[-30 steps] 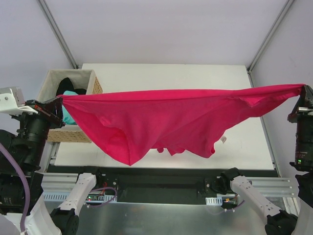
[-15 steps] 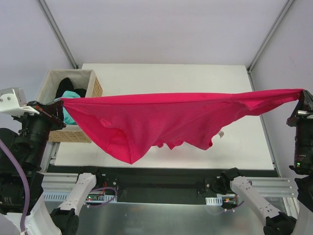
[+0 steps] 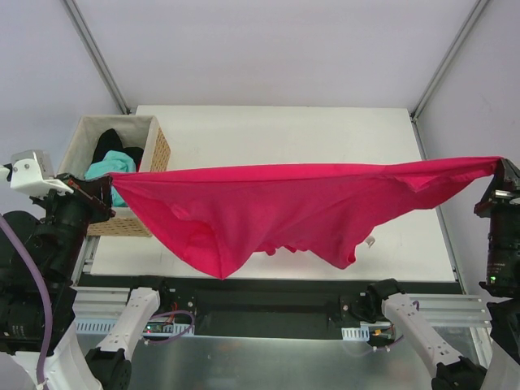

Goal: Fold and stack the t-shirts
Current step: Flatten out the tshirt

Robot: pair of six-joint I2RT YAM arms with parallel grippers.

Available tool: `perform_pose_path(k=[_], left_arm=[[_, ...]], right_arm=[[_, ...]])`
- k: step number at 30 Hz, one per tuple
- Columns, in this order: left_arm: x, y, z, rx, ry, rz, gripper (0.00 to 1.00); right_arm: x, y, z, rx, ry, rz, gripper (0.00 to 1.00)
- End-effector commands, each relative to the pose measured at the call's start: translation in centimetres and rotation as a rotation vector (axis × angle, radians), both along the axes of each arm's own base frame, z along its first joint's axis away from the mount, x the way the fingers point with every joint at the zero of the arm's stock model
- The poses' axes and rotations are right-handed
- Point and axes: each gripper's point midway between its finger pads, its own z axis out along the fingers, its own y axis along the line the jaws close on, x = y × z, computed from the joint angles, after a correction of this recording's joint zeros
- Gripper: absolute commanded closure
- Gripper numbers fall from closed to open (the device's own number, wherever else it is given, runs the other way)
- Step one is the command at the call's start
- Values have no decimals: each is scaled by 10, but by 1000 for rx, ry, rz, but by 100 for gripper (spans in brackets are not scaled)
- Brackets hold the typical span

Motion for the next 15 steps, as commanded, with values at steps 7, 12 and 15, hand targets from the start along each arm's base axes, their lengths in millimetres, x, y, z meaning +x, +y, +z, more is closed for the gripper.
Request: perform_pose_path(k=[7, 12, 15], left_arm=[[10, 21, -12, 22, 55, 117, 100], [25, 18, -25, 22, 113, 101, 100], [35, 17, -33, 21, 149, 96, 100]], right_arm=[[-4, -19, -9, 58, 9, -129, 99], [13, -16, -29, 58, 76, -137, 99], [23, -13, -40, 55, 112, -139, 99]])
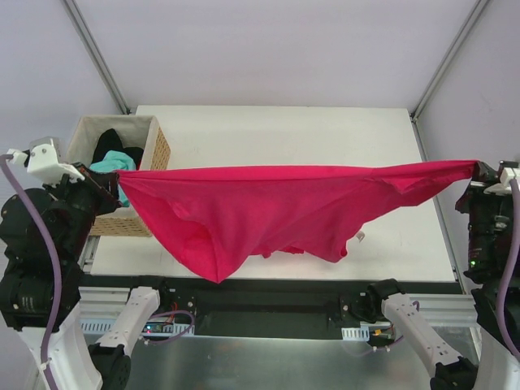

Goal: Fold and stack the t-shirts
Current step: Flatten out the tshirt

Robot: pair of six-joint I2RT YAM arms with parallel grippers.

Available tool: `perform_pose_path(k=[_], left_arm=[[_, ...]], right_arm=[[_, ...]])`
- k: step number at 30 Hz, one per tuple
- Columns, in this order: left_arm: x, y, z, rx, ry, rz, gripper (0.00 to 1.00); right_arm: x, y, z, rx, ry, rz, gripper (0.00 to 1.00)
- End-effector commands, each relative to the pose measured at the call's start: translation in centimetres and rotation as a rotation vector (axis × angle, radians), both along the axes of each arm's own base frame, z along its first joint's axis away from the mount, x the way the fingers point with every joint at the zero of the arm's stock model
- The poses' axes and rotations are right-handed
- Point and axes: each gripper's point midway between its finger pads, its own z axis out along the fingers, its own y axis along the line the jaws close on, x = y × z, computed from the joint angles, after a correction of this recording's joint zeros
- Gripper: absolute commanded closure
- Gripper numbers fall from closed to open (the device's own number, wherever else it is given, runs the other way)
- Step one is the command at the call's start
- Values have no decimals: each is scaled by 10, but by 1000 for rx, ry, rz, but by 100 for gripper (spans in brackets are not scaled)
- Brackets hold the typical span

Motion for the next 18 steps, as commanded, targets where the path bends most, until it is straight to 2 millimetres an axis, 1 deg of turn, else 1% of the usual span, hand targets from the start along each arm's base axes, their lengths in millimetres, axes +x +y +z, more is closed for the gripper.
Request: perform_pose_path(k=[1, 6, 9, 10, 11, 13, 15, 17, 18], left_arm=[[20, 16, -16, 30, 81, 86, 100], [35, 14, -27, 29, 133, 77, 100], [46, 11, -33, 25, 168, 59, 100], [53, 9, -36, 24, 185, 51, 100], [56, 8, -38, 22, 193, 47, 100], [67, 6, -42, 18, 217, 36, 100], [76, 3, -44, 9, 226, 20, 100], [89, -2, -50, -2, 257, 0, 100], [93, -3, -52, -6, 264, -5, 100]], right_arm=[[4, -17, -3, 31, 4, -125, 99], [20, -13, -15, 23, 52, -132, 99], [32, -11, -22, 14, 87, -137, 99], [35, -10, -24, 13, 96, -137, 99], [42, -8, -28, 4, 116, -138, 99], [49, -6, -31, 0, 132, -141, 99], [62, -3, -36, -9, 159, -143, 99], [73, 0, -40, -14, 176, -140, 99], [83, 3, -44, -21, 201, -140, 99]])
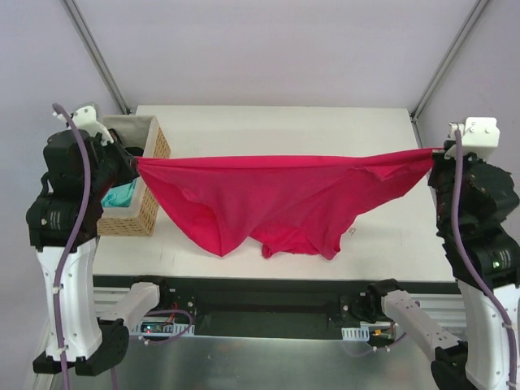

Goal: Fold and stack the t-shirts
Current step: Flatten out the tshirt

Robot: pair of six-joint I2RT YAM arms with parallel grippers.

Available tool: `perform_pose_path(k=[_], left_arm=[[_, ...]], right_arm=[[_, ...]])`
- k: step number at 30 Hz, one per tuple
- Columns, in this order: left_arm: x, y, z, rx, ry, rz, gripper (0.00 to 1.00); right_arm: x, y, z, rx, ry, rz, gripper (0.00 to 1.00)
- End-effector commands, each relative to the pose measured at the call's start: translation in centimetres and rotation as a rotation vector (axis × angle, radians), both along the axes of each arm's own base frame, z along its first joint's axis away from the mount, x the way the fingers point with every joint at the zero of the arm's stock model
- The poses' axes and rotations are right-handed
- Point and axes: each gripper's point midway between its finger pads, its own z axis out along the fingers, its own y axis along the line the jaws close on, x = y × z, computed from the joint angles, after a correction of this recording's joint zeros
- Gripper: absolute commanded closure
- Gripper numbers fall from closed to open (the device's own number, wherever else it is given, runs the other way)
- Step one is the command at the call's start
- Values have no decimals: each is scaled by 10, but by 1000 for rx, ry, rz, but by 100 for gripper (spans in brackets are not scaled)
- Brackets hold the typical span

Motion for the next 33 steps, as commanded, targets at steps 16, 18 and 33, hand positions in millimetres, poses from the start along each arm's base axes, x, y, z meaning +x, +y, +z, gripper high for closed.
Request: perform_pose_path(k=[16, 18, 33], left_arm=[[117, -5, 0, 8, 56, -28, 100], [129, -7, -5, 10, 76, -38, 100], [201, -35, -75, -7, 265, -130, 100]], right_arm=[[147, 25, -5, -53, 81, -79, 99], [168, 31, -14, -69, 112, -73, 99], [245, 55, -86, -89, 287, -34, 99]])
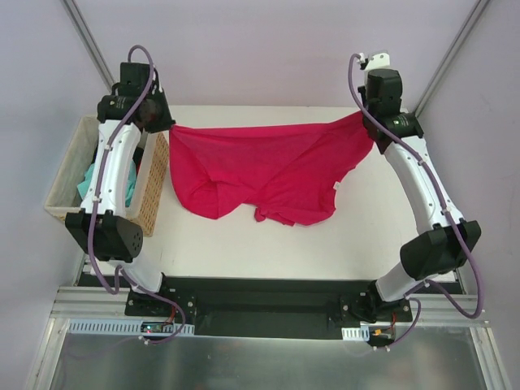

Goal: Fold and stack the t-shirts
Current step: Flatten out the tshirt

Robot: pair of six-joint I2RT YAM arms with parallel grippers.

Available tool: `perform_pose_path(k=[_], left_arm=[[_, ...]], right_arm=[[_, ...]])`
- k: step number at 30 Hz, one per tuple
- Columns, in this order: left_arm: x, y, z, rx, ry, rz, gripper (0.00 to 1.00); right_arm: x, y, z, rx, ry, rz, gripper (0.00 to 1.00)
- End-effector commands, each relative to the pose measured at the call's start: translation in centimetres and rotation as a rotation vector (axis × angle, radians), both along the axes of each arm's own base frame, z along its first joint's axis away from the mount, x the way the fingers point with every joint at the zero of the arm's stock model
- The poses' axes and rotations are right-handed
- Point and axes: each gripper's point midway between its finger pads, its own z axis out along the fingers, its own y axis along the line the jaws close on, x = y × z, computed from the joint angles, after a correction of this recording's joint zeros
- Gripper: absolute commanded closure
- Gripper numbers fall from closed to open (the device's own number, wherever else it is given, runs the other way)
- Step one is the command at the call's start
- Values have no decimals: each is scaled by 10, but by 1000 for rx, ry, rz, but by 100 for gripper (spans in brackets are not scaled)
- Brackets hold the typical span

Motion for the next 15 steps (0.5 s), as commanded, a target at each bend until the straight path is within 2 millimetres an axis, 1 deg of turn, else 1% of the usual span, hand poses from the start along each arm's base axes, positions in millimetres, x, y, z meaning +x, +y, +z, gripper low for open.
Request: perform_pose_path(k=[1, 2, 4, 6, 7, 8, 10, 11, 12, 14, 15], left_arm=[[19, -11, 9, 7, -44, -52, 100], [25, -14, 0, 9, -24, -61, 100], [33, -18, -2, 8, -22, -73, 100], [43, -22, -9, 11, -10, -83, 100], [47, -23, -10, 13, -9, -89, 100], [51, -25, -12, 14, -8, -97, 100], [63, -28, -19, 19, -2, -108, 100], [67, -28, -22, 19, 2, -110, 100], [74, -29, -25, 18, 3, -114, 100], [81, -32, -30, 13, 5, -124, 100], [88, -33, -33, 10, 5, -127, 100]], right_arm=[[13, -2, 0, 21, -29, -20, 99], [16, -1, -6, 24, -18, -17, 99], [24, 2, -16, 23, 6, -14, 99], [31, 4, -23, 29, 18, -12, 99], [36, 6, -23, 35, 16, -6, 99], [43, 6, -33, 35, 35, -7, 99], [53, 10, -41, 45, 50, 0, 99], [61, 13, -47, 46, 62, 3, 99], [65, 14, -47, 51, 59, 6, 99], [74, 19, -51, 58, 64, 18, 99], [82, 21, -52, 61, 62, 20, 99]])
